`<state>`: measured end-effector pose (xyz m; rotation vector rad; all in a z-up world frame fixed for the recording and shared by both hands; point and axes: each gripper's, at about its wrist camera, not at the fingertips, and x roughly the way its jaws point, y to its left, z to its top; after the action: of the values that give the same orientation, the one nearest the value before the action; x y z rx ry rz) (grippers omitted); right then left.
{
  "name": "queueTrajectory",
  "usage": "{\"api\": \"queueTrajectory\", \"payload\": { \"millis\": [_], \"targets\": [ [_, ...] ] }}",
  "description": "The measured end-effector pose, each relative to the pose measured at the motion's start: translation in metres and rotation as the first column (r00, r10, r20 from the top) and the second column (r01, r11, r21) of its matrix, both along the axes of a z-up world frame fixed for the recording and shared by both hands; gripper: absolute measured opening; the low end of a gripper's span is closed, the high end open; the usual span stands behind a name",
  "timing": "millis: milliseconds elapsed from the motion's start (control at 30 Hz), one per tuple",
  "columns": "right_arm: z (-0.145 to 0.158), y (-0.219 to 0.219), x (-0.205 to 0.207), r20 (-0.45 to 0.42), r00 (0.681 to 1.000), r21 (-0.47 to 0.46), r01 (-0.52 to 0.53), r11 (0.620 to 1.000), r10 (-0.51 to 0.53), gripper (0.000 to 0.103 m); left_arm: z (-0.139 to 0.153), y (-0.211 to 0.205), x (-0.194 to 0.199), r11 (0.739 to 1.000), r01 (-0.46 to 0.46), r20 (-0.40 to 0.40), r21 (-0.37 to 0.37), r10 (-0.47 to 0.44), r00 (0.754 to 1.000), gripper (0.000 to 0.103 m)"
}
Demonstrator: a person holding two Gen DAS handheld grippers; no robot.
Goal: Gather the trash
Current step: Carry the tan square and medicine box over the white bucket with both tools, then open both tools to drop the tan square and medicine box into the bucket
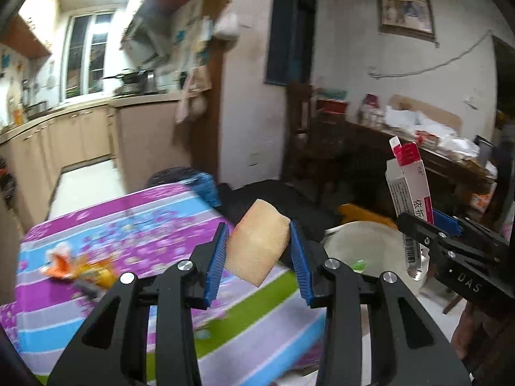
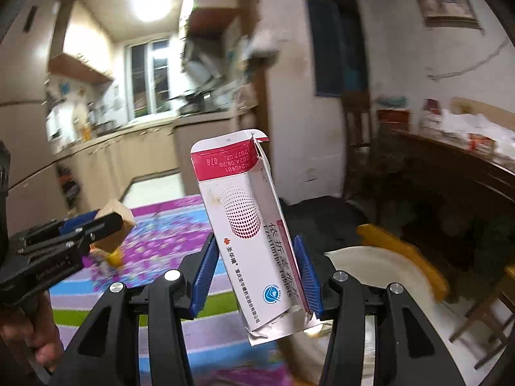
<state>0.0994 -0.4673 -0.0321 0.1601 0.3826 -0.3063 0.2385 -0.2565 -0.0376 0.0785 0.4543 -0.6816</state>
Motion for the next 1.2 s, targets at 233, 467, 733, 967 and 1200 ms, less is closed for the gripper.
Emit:
{"api": "queueTrajectory", "payload": {
  "millis": [233,467,733,967,1200],
  "targets": [
    [0.002,-0.096,-0.015,-0.056,0.990,0.049,0.131,0.990,-0.129,0.049,0.000,-0.101,-0.008,0.993,0.118,-0.039,0.015,-0.117,0.992,0.037],
    [-0.033,-0.185,0.002,-0.234,0.960,0.166,0.196,0.967,-0.154,0.049,-0.022,-0.177,-0.001,0.983,0.167,-0.128,0.076,-0.156,0.979,0.037],
    [-0.084,-0.228,0.040,-0.371,0.919,0.254,0.239,0.937,-0.134,0.049,-0.057,-0.212,0.010,0.973,0.178,-0.228,0.148,-0.142,0.963,0.037],
    [-0.107,-0.235,0.039,-0.386,0.913,0.260,0.243,0.935,-0.130,0.049,-0.077,-0.222,0.018,0.967,0.177,-0.255,0.181,-0.128,0.958,0.036],
    [-0.104,-0.225,0.041,-0.390,0.913,0.256,0.234,0.938,-0.121,0.049,-0.075,-0.226,0.016,0.966,0.185,-0.247,0.179,-0.138,0.959,0.036]
  ]
}}
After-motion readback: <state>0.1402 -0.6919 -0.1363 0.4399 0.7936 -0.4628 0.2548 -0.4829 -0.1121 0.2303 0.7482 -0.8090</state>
